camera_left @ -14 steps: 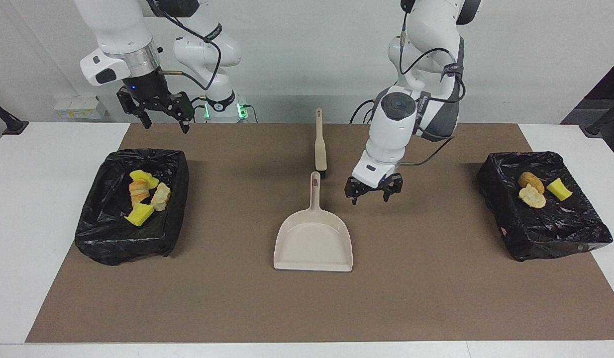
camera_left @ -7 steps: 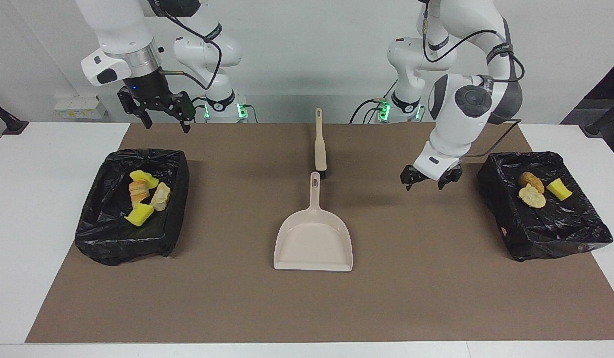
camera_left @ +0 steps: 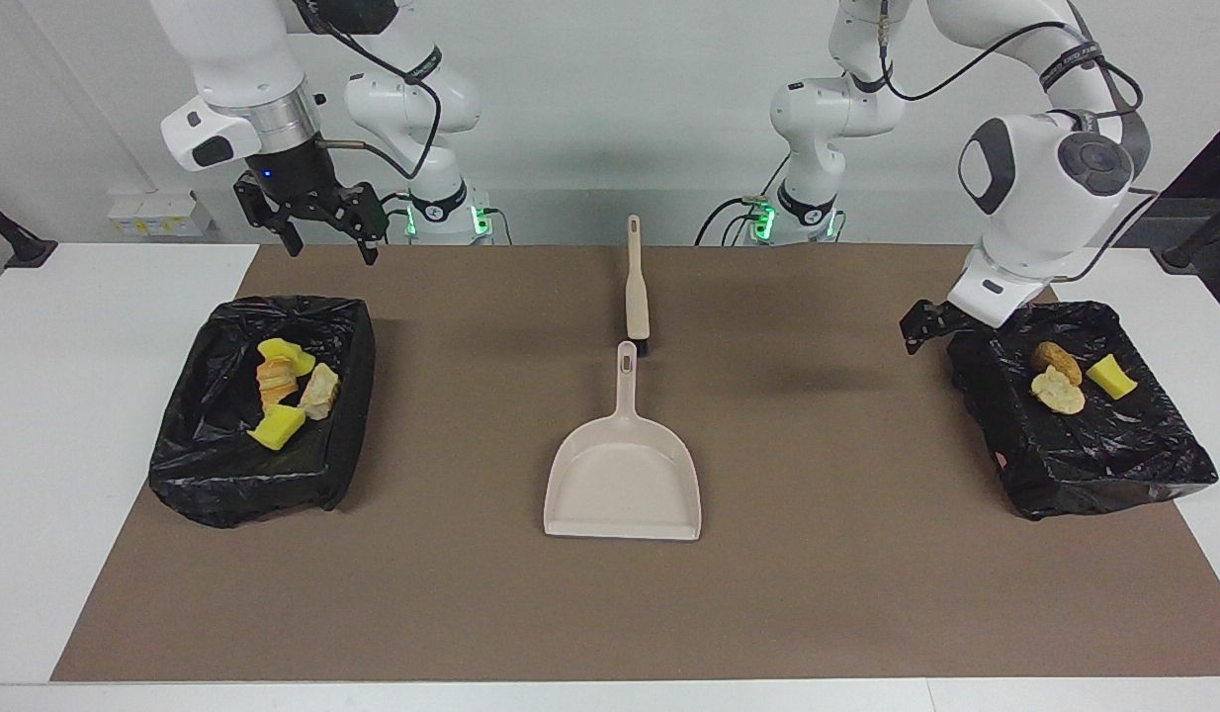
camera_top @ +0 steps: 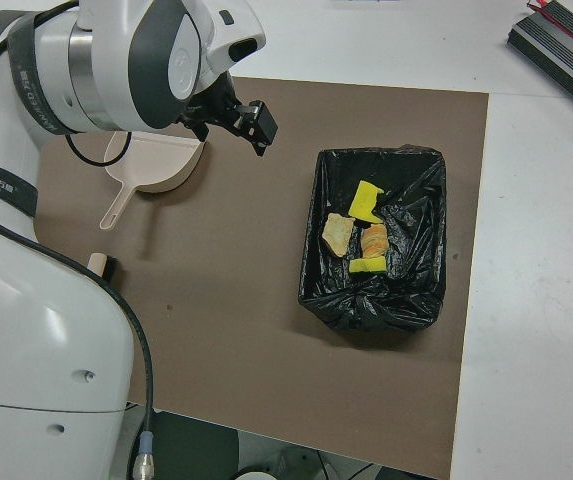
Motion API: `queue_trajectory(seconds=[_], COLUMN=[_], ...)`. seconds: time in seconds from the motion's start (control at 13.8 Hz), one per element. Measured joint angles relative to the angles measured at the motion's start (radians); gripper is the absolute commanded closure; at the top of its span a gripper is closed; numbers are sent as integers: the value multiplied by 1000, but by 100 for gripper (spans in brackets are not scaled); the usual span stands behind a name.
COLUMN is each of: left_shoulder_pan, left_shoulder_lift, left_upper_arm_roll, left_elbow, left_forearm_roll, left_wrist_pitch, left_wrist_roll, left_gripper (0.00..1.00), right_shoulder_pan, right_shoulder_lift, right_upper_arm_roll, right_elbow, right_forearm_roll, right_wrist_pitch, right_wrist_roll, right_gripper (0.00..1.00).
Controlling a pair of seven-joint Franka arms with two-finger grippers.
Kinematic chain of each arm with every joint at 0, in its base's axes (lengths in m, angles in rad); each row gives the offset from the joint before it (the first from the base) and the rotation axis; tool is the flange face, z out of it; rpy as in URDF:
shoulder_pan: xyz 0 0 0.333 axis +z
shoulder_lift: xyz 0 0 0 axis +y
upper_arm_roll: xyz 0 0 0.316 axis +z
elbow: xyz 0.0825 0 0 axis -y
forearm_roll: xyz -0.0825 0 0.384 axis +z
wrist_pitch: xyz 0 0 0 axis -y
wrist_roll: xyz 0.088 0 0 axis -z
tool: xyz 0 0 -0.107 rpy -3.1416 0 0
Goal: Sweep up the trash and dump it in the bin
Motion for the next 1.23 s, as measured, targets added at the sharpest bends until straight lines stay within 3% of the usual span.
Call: queue_trajectory(seconds=[0.43,0.87,1.23], left_shoulder_pan=[30,30,25], left_shoulder_lift=[-14,-25,-65], left_upper_arm_roll=[-4,-10,-30], left_elbow=[130,362,385], left_forearm_roll=[-19,-40,-64], left_wrist_pitch=[-15,-282,-359], left_wrist_roll=[10,10,9], left_gripper=[0,0,0], right_shoulder_pan=[0,1,1], right_shoulder_lift=[0,0,0], right_upper_arm_roll=[0,0,0], right_elbow=[0,0,0], right_forearm_roll=[0,0,0], right_wrist_pitch=[0,-1,-1], right_wrist_roll=[0,0,0], right_gripper=[0,0,0])
